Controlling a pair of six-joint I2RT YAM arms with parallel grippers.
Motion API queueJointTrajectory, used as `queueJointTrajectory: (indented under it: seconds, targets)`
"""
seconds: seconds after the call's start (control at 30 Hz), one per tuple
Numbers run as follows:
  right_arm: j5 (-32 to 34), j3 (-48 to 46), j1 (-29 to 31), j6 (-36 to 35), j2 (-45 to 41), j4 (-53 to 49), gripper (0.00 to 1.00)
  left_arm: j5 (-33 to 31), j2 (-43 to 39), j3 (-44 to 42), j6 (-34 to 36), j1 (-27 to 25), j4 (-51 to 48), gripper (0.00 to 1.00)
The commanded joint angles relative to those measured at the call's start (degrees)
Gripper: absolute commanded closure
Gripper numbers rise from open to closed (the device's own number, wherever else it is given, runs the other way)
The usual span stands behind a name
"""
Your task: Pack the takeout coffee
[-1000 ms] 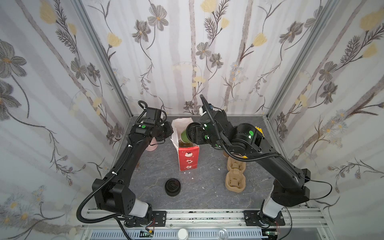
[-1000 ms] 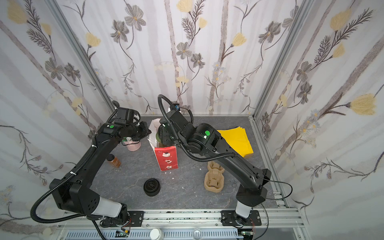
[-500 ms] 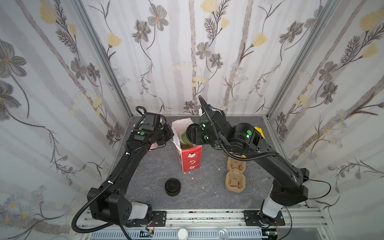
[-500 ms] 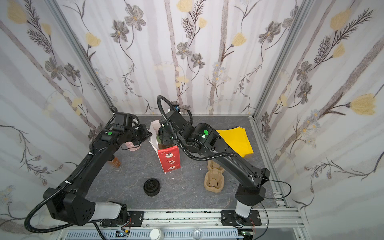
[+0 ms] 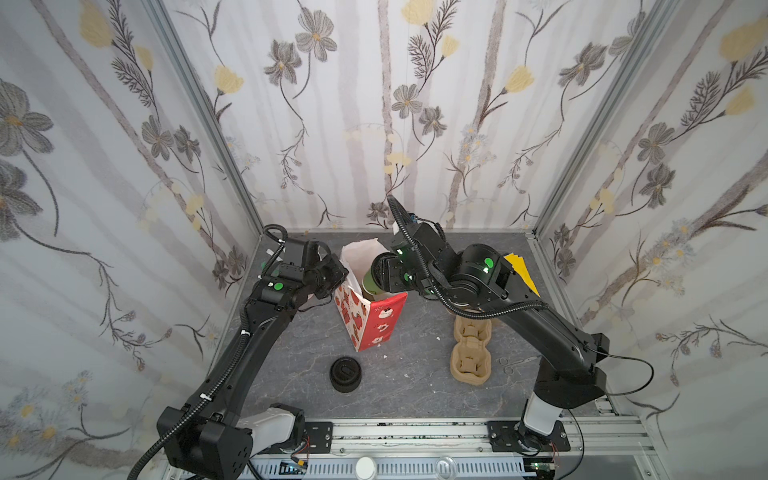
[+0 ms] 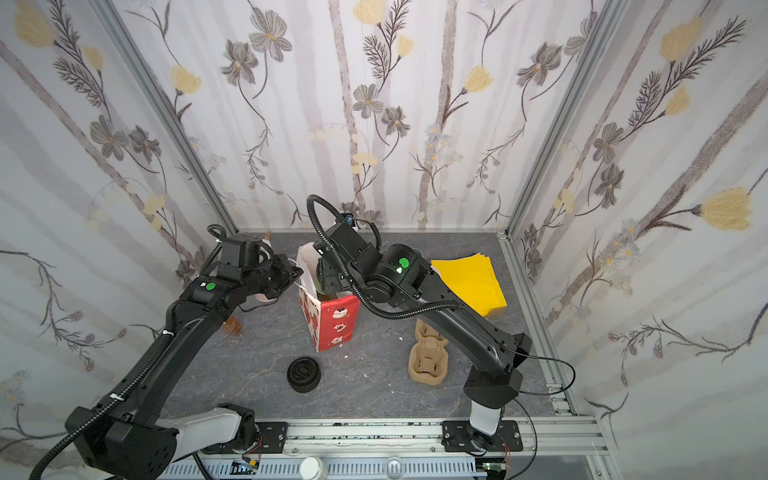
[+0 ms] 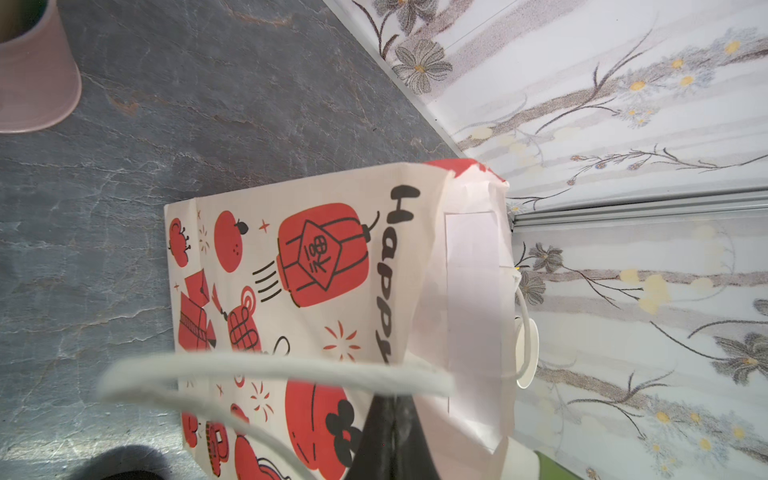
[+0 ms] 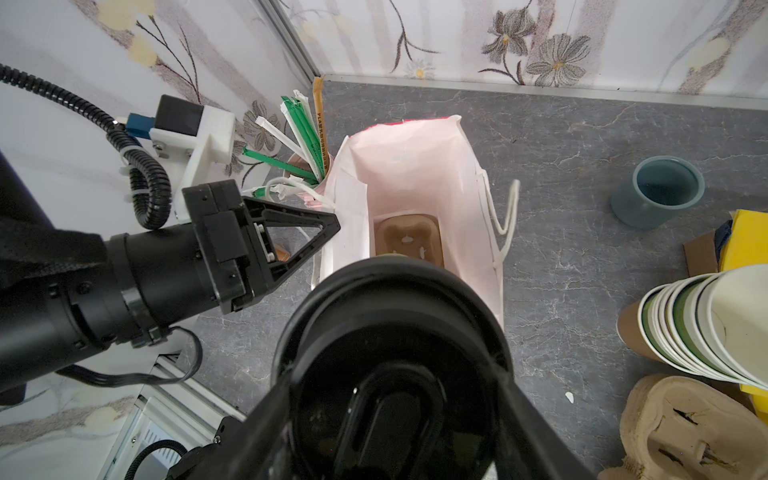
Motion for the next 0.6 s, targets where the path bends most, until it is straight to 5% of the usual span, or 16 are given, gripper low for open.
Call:
queueJointTrajectory:
  seconds: [0.0, 0.23, 0.47, 0.57]
  targets:
    - [3.32, 1.33, -0.09, 0.32, 1.61, -1.70, 0.42, -0.06, -0.31, -0.67, -1.44, -0.18, 2.16, 1.00]
    - [3.12, 1.62, -1.38, 0.25, 5.69, -2.61, 0.42, 0.09, 0.33, -0.59, -1.26, -0.44, 2.35, 0.98]
    - [-1.46, 1.63, -2.12, -0.19, 8.66, -3.34, 0.42, -2.19, 0.24, 1.27, -0.55, 0.04, 2.17, 0.59]
    - [-3.03, 1.63, -2.30, -0.65, 9.39, -3.34, 0.42, -2.68, 0.33, 2.05, -0.31, 0.43, 2.08, 0.52]
